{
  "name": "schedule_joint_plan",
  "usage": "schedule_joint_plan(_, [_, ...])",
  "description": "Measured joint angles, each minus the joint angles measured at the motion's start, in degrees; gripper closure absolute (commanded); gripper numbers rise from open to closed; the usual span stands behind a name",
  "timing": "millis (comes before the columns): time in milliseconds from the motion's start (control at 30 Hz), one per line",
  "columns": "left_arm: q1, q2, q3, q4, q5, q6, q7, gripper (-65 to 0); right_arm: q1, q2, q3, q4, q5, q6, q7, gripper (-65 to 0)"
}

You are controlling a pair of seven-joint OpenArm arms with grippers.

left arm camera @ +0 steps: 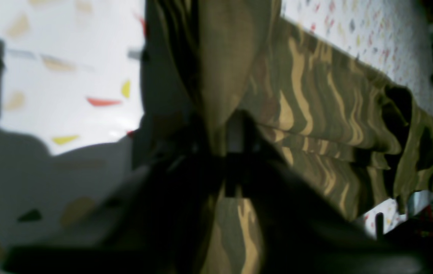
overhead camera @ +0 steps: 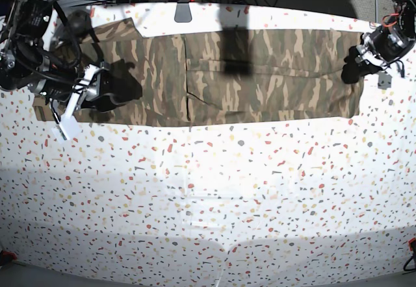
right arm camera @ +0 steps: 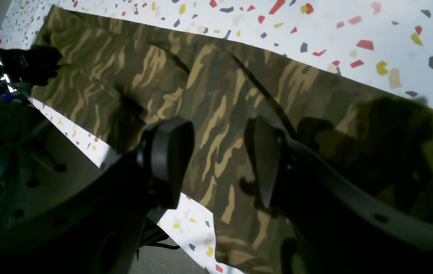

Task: Fold the T-shirt properly
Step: 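Release the right gripper and pinch the opposite side with the left gripper, then fold the held side inward toward the right gripper with the left gripper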

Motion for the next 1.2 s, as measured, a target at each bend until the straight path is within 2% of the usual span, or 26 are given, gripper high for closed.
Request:
schedule_joint_plan(233, [0.00, -0.26, -0.02, -0.02, 0.28, 0.04, -0.96, 0.0, 0.00, -0.02, 0.00, 0.00, 0.00, 0.00, 0.00, -30.4])
schedule_joint_plan(333, [0.26, -2.71, 0.15, -0.17, 0.87, 0.22, -2.84, 0.0, 0.00, -0.02, 0.00, 0.00, 0.00, 0.00, 0.00, -30.4])
schedule_joint_plan(367, [0.28, -3.82, 0.17, -0.17, 0.90, 2.05, -3.48, 0.0, 0.00, -0.02, 0.00, 0.00, 0.02, 0.00, 0.00, -30.3])
schedule_joint_plan(400, [0.26, -5.07, 0.17, -0.17, 2.69, 2.36, -4.59, 0.0, 0.02, -0.02, 0.00, 0.00, 0.00, 0.00, 0.00, -30.4])
schedule_joint_plan(467, [-0.11, -7.50, 0.07, -0.17, 8.35, 5.20, -5.42, 0.0, 0.00, 0.00, 0.00, 0.00, 0.00, 0.00, 0.00, -30.4])
schedule_joint_plan(533, [-0.15, -9.18, 0.09, -0.17, 10.58, 7.93, -6.80, 0.0, 0.00, -0.02, 0.00, 0.00, 0.00, 0.00, 0.00, -30.3])
schedule_joint_plan(667, [-0.20, -12.22, 0.13, -0.17, 13.31, 9.92, -8.87, 0.0, 0.00, -0.02, 0.00, 0.00, 0.00, 0.00, 0.07, -30.4])
schedule_joint_plan(767, [-0.20, -14.91, 0.15, 0.42, 14.51, 12.85, -8.76, 0.0, 0.00, -0.02, 0.00, 0.00, 0.00, 0.00, 0.24, -30.4])
schedule_joint_plan(867, [-0.15, -16.76, 0.13, 3.54, 16.90, 16.39, -4.94, 0.0, 0.00, -0.35, 0.00, 0.00, -0.02, 0.00, 0.26, -30.4])
schedule_joint_plan(967, [1.99, -17.22, 0.15, 9.75, 16.02, 16.98, -4.76, 0.0, -0.02, -0.94, -0.02, 0.00, 0.00, 0.00, 0.39, -30.4])
schedule_joint_plan(1100, [7.41, -16.31, 0.26, 21.18, 16.46, 21.90, -3.85, 0.0, -0.07, -0.96, 0.00, 0.00, 0.00, 0.02, 0.46, -30.4])
schedule_joint_plan(1200, [10.62, -13.88, 0.35, 31.17, 15.67, 24.61, -2.67, 0.0, -0.04, -0.96, 0.00, 0.02, 0.00, 0.02, 1.36, -30.4])
